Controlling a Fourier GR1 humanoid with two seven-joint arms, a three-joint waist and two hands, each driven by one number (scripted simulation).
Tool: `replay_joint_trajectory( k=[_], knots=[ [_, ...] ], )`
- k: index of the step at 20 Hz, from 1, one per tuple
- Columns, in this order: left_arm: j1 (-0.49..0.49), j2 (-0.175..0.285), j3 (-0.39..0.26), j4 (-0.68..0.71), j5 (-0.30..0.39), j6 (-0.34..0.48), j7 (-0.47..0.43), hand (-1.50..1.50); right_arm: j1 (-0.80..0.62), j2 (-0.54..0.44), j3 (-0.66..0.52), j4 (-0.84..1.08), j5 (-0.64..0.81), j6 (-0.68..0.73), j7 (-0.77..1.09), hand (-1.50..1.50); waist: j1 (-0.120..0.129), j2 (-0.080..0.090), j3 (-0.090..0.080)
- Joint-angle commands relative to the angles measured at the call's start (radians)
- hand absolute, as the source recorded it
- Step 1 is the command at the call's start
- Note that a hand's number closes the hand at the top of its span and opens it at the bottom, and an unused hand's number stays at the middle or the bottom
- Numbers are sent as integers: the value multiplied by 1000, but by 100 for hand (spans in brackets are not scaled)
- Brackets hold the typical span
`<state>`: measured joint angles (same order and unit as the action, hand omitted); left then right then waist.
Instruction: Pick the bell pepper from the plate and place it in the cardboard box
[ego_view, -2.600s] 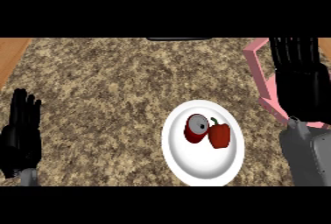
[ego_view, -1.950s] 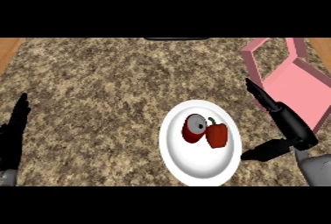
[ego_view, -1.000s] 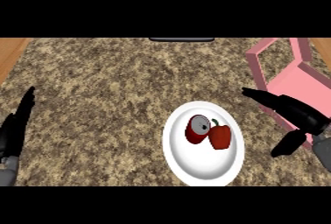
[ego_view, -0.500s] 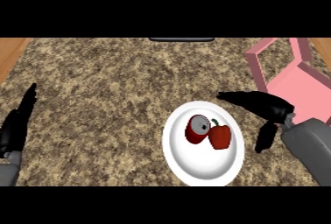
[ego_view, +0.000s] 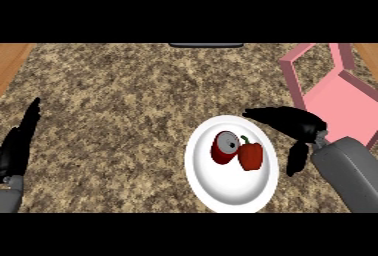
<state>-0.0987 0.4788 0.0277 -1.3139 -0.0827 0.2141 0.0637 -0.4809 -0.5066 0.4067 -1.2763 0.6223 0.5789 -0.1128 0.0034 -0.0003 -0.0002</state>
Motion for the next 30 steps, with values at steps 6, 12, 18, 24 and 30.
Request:
replay_joint_trajectory(
  k=[6,12,18,24,30],
  knots=[
    [-17,-44,32,-4,-57,-36,22,0,46,95,-44,7,97,16,-61,-150,0,0,0],
    [-3,-65,80,34,-57,-59,-39,0,71,134,-80,-119,78,122,-39,-150,-3,0,0],
    [-18,-93,57,-53,-128,-52,67,0,151,182,-62,-236,141,156,40,-150,-4,0,0],
    [10,-62,141,28,-77,-104,-58,0,90,266,-40,-172,214,206,177,-150,-1,0,0],
    [11,-99,126,-51,-118,-109,25,0,124,287,-60,-74,299,82,108,150,-1,0,0]
  ],
)
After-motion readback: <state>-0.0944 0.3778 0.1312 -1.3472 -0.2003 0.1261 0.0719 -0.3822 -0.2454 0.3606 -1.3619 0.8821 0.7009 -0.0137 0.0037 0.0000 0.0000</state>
